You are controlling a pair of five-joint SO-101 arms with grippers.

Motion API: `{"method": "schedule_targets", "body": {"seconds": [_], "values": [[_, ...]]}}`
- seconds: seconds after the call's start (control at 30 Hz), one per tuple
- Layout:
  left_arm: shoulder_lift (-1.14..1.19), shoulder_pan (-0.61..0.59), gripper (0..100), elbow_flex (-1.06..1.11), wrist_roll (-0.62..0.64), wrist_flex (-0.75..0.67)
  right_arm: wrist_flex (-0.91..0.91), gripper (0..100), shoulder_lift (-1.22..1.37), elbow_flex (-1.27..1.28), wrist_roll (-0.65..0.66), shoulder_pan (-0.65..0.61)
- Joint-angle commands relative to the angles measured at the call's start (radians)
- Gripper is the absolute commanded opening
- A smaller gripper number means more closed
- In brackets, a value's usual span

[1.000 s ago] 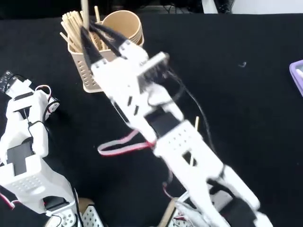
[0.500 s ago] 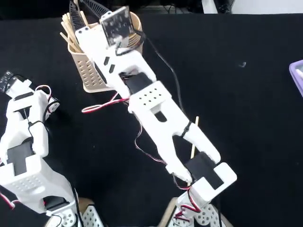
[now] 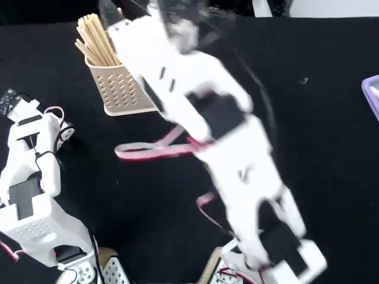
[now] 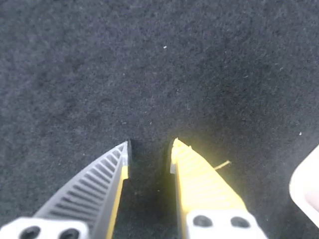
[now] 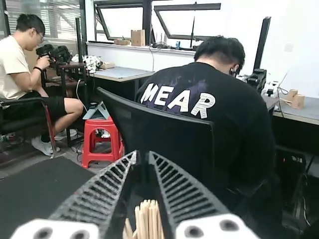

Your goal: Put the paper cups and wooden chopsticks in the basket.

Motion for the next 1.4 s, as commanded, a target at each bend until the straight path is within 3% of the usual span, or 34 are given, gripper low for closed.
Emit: {"method": "schedule_targets", "body": {"seconds": [0.0,0.1,0.2,0.57,0.73,0.87,1.1,1.27,1.37], "values": [[-0.02,0.03,15,-0.033,-0.018,0.098,0.118,1.2,-0.191,0.041,-0.009,0.029],[-0.063,0.058,13,-0.022,-0.069,0.143,0.187,1.2,-0.326,0.176,-0.009,0.057],[-0.143,0.067,2,0.03,-0.083,0.14,0.245,1.2,-0.487,0.355,-0.009,0.092],[-0.489,0.061,3,0.32,-0.092,-0.081,0.29,1.2,-1.285,1.144,-0.011,0.439],[-0.649,0.097,3,0.375,-0.189,-0.077,0.437,1.2,-1.627,1.379,-0.021,0.465],[-0.776,0.116,3,0.43,-0.264,-0.077,0.591,1.2,-1.632,1.414,-0.104,0.47],[-1.085,0.216,3,0.489,-0.454,-0.077,0.621,1.2,-1.65,1.481,-0.117,0.465],[-1.35,0.349,3,0.631,-0.68,-0.086,0.623,1.2,-1.65,1.618,-0.114,0.471],[-1.513,0.354,3,0.789,-0.821,-0.077,0.623,1.2,-1.65,1.692,-0.114,0.471]]}}
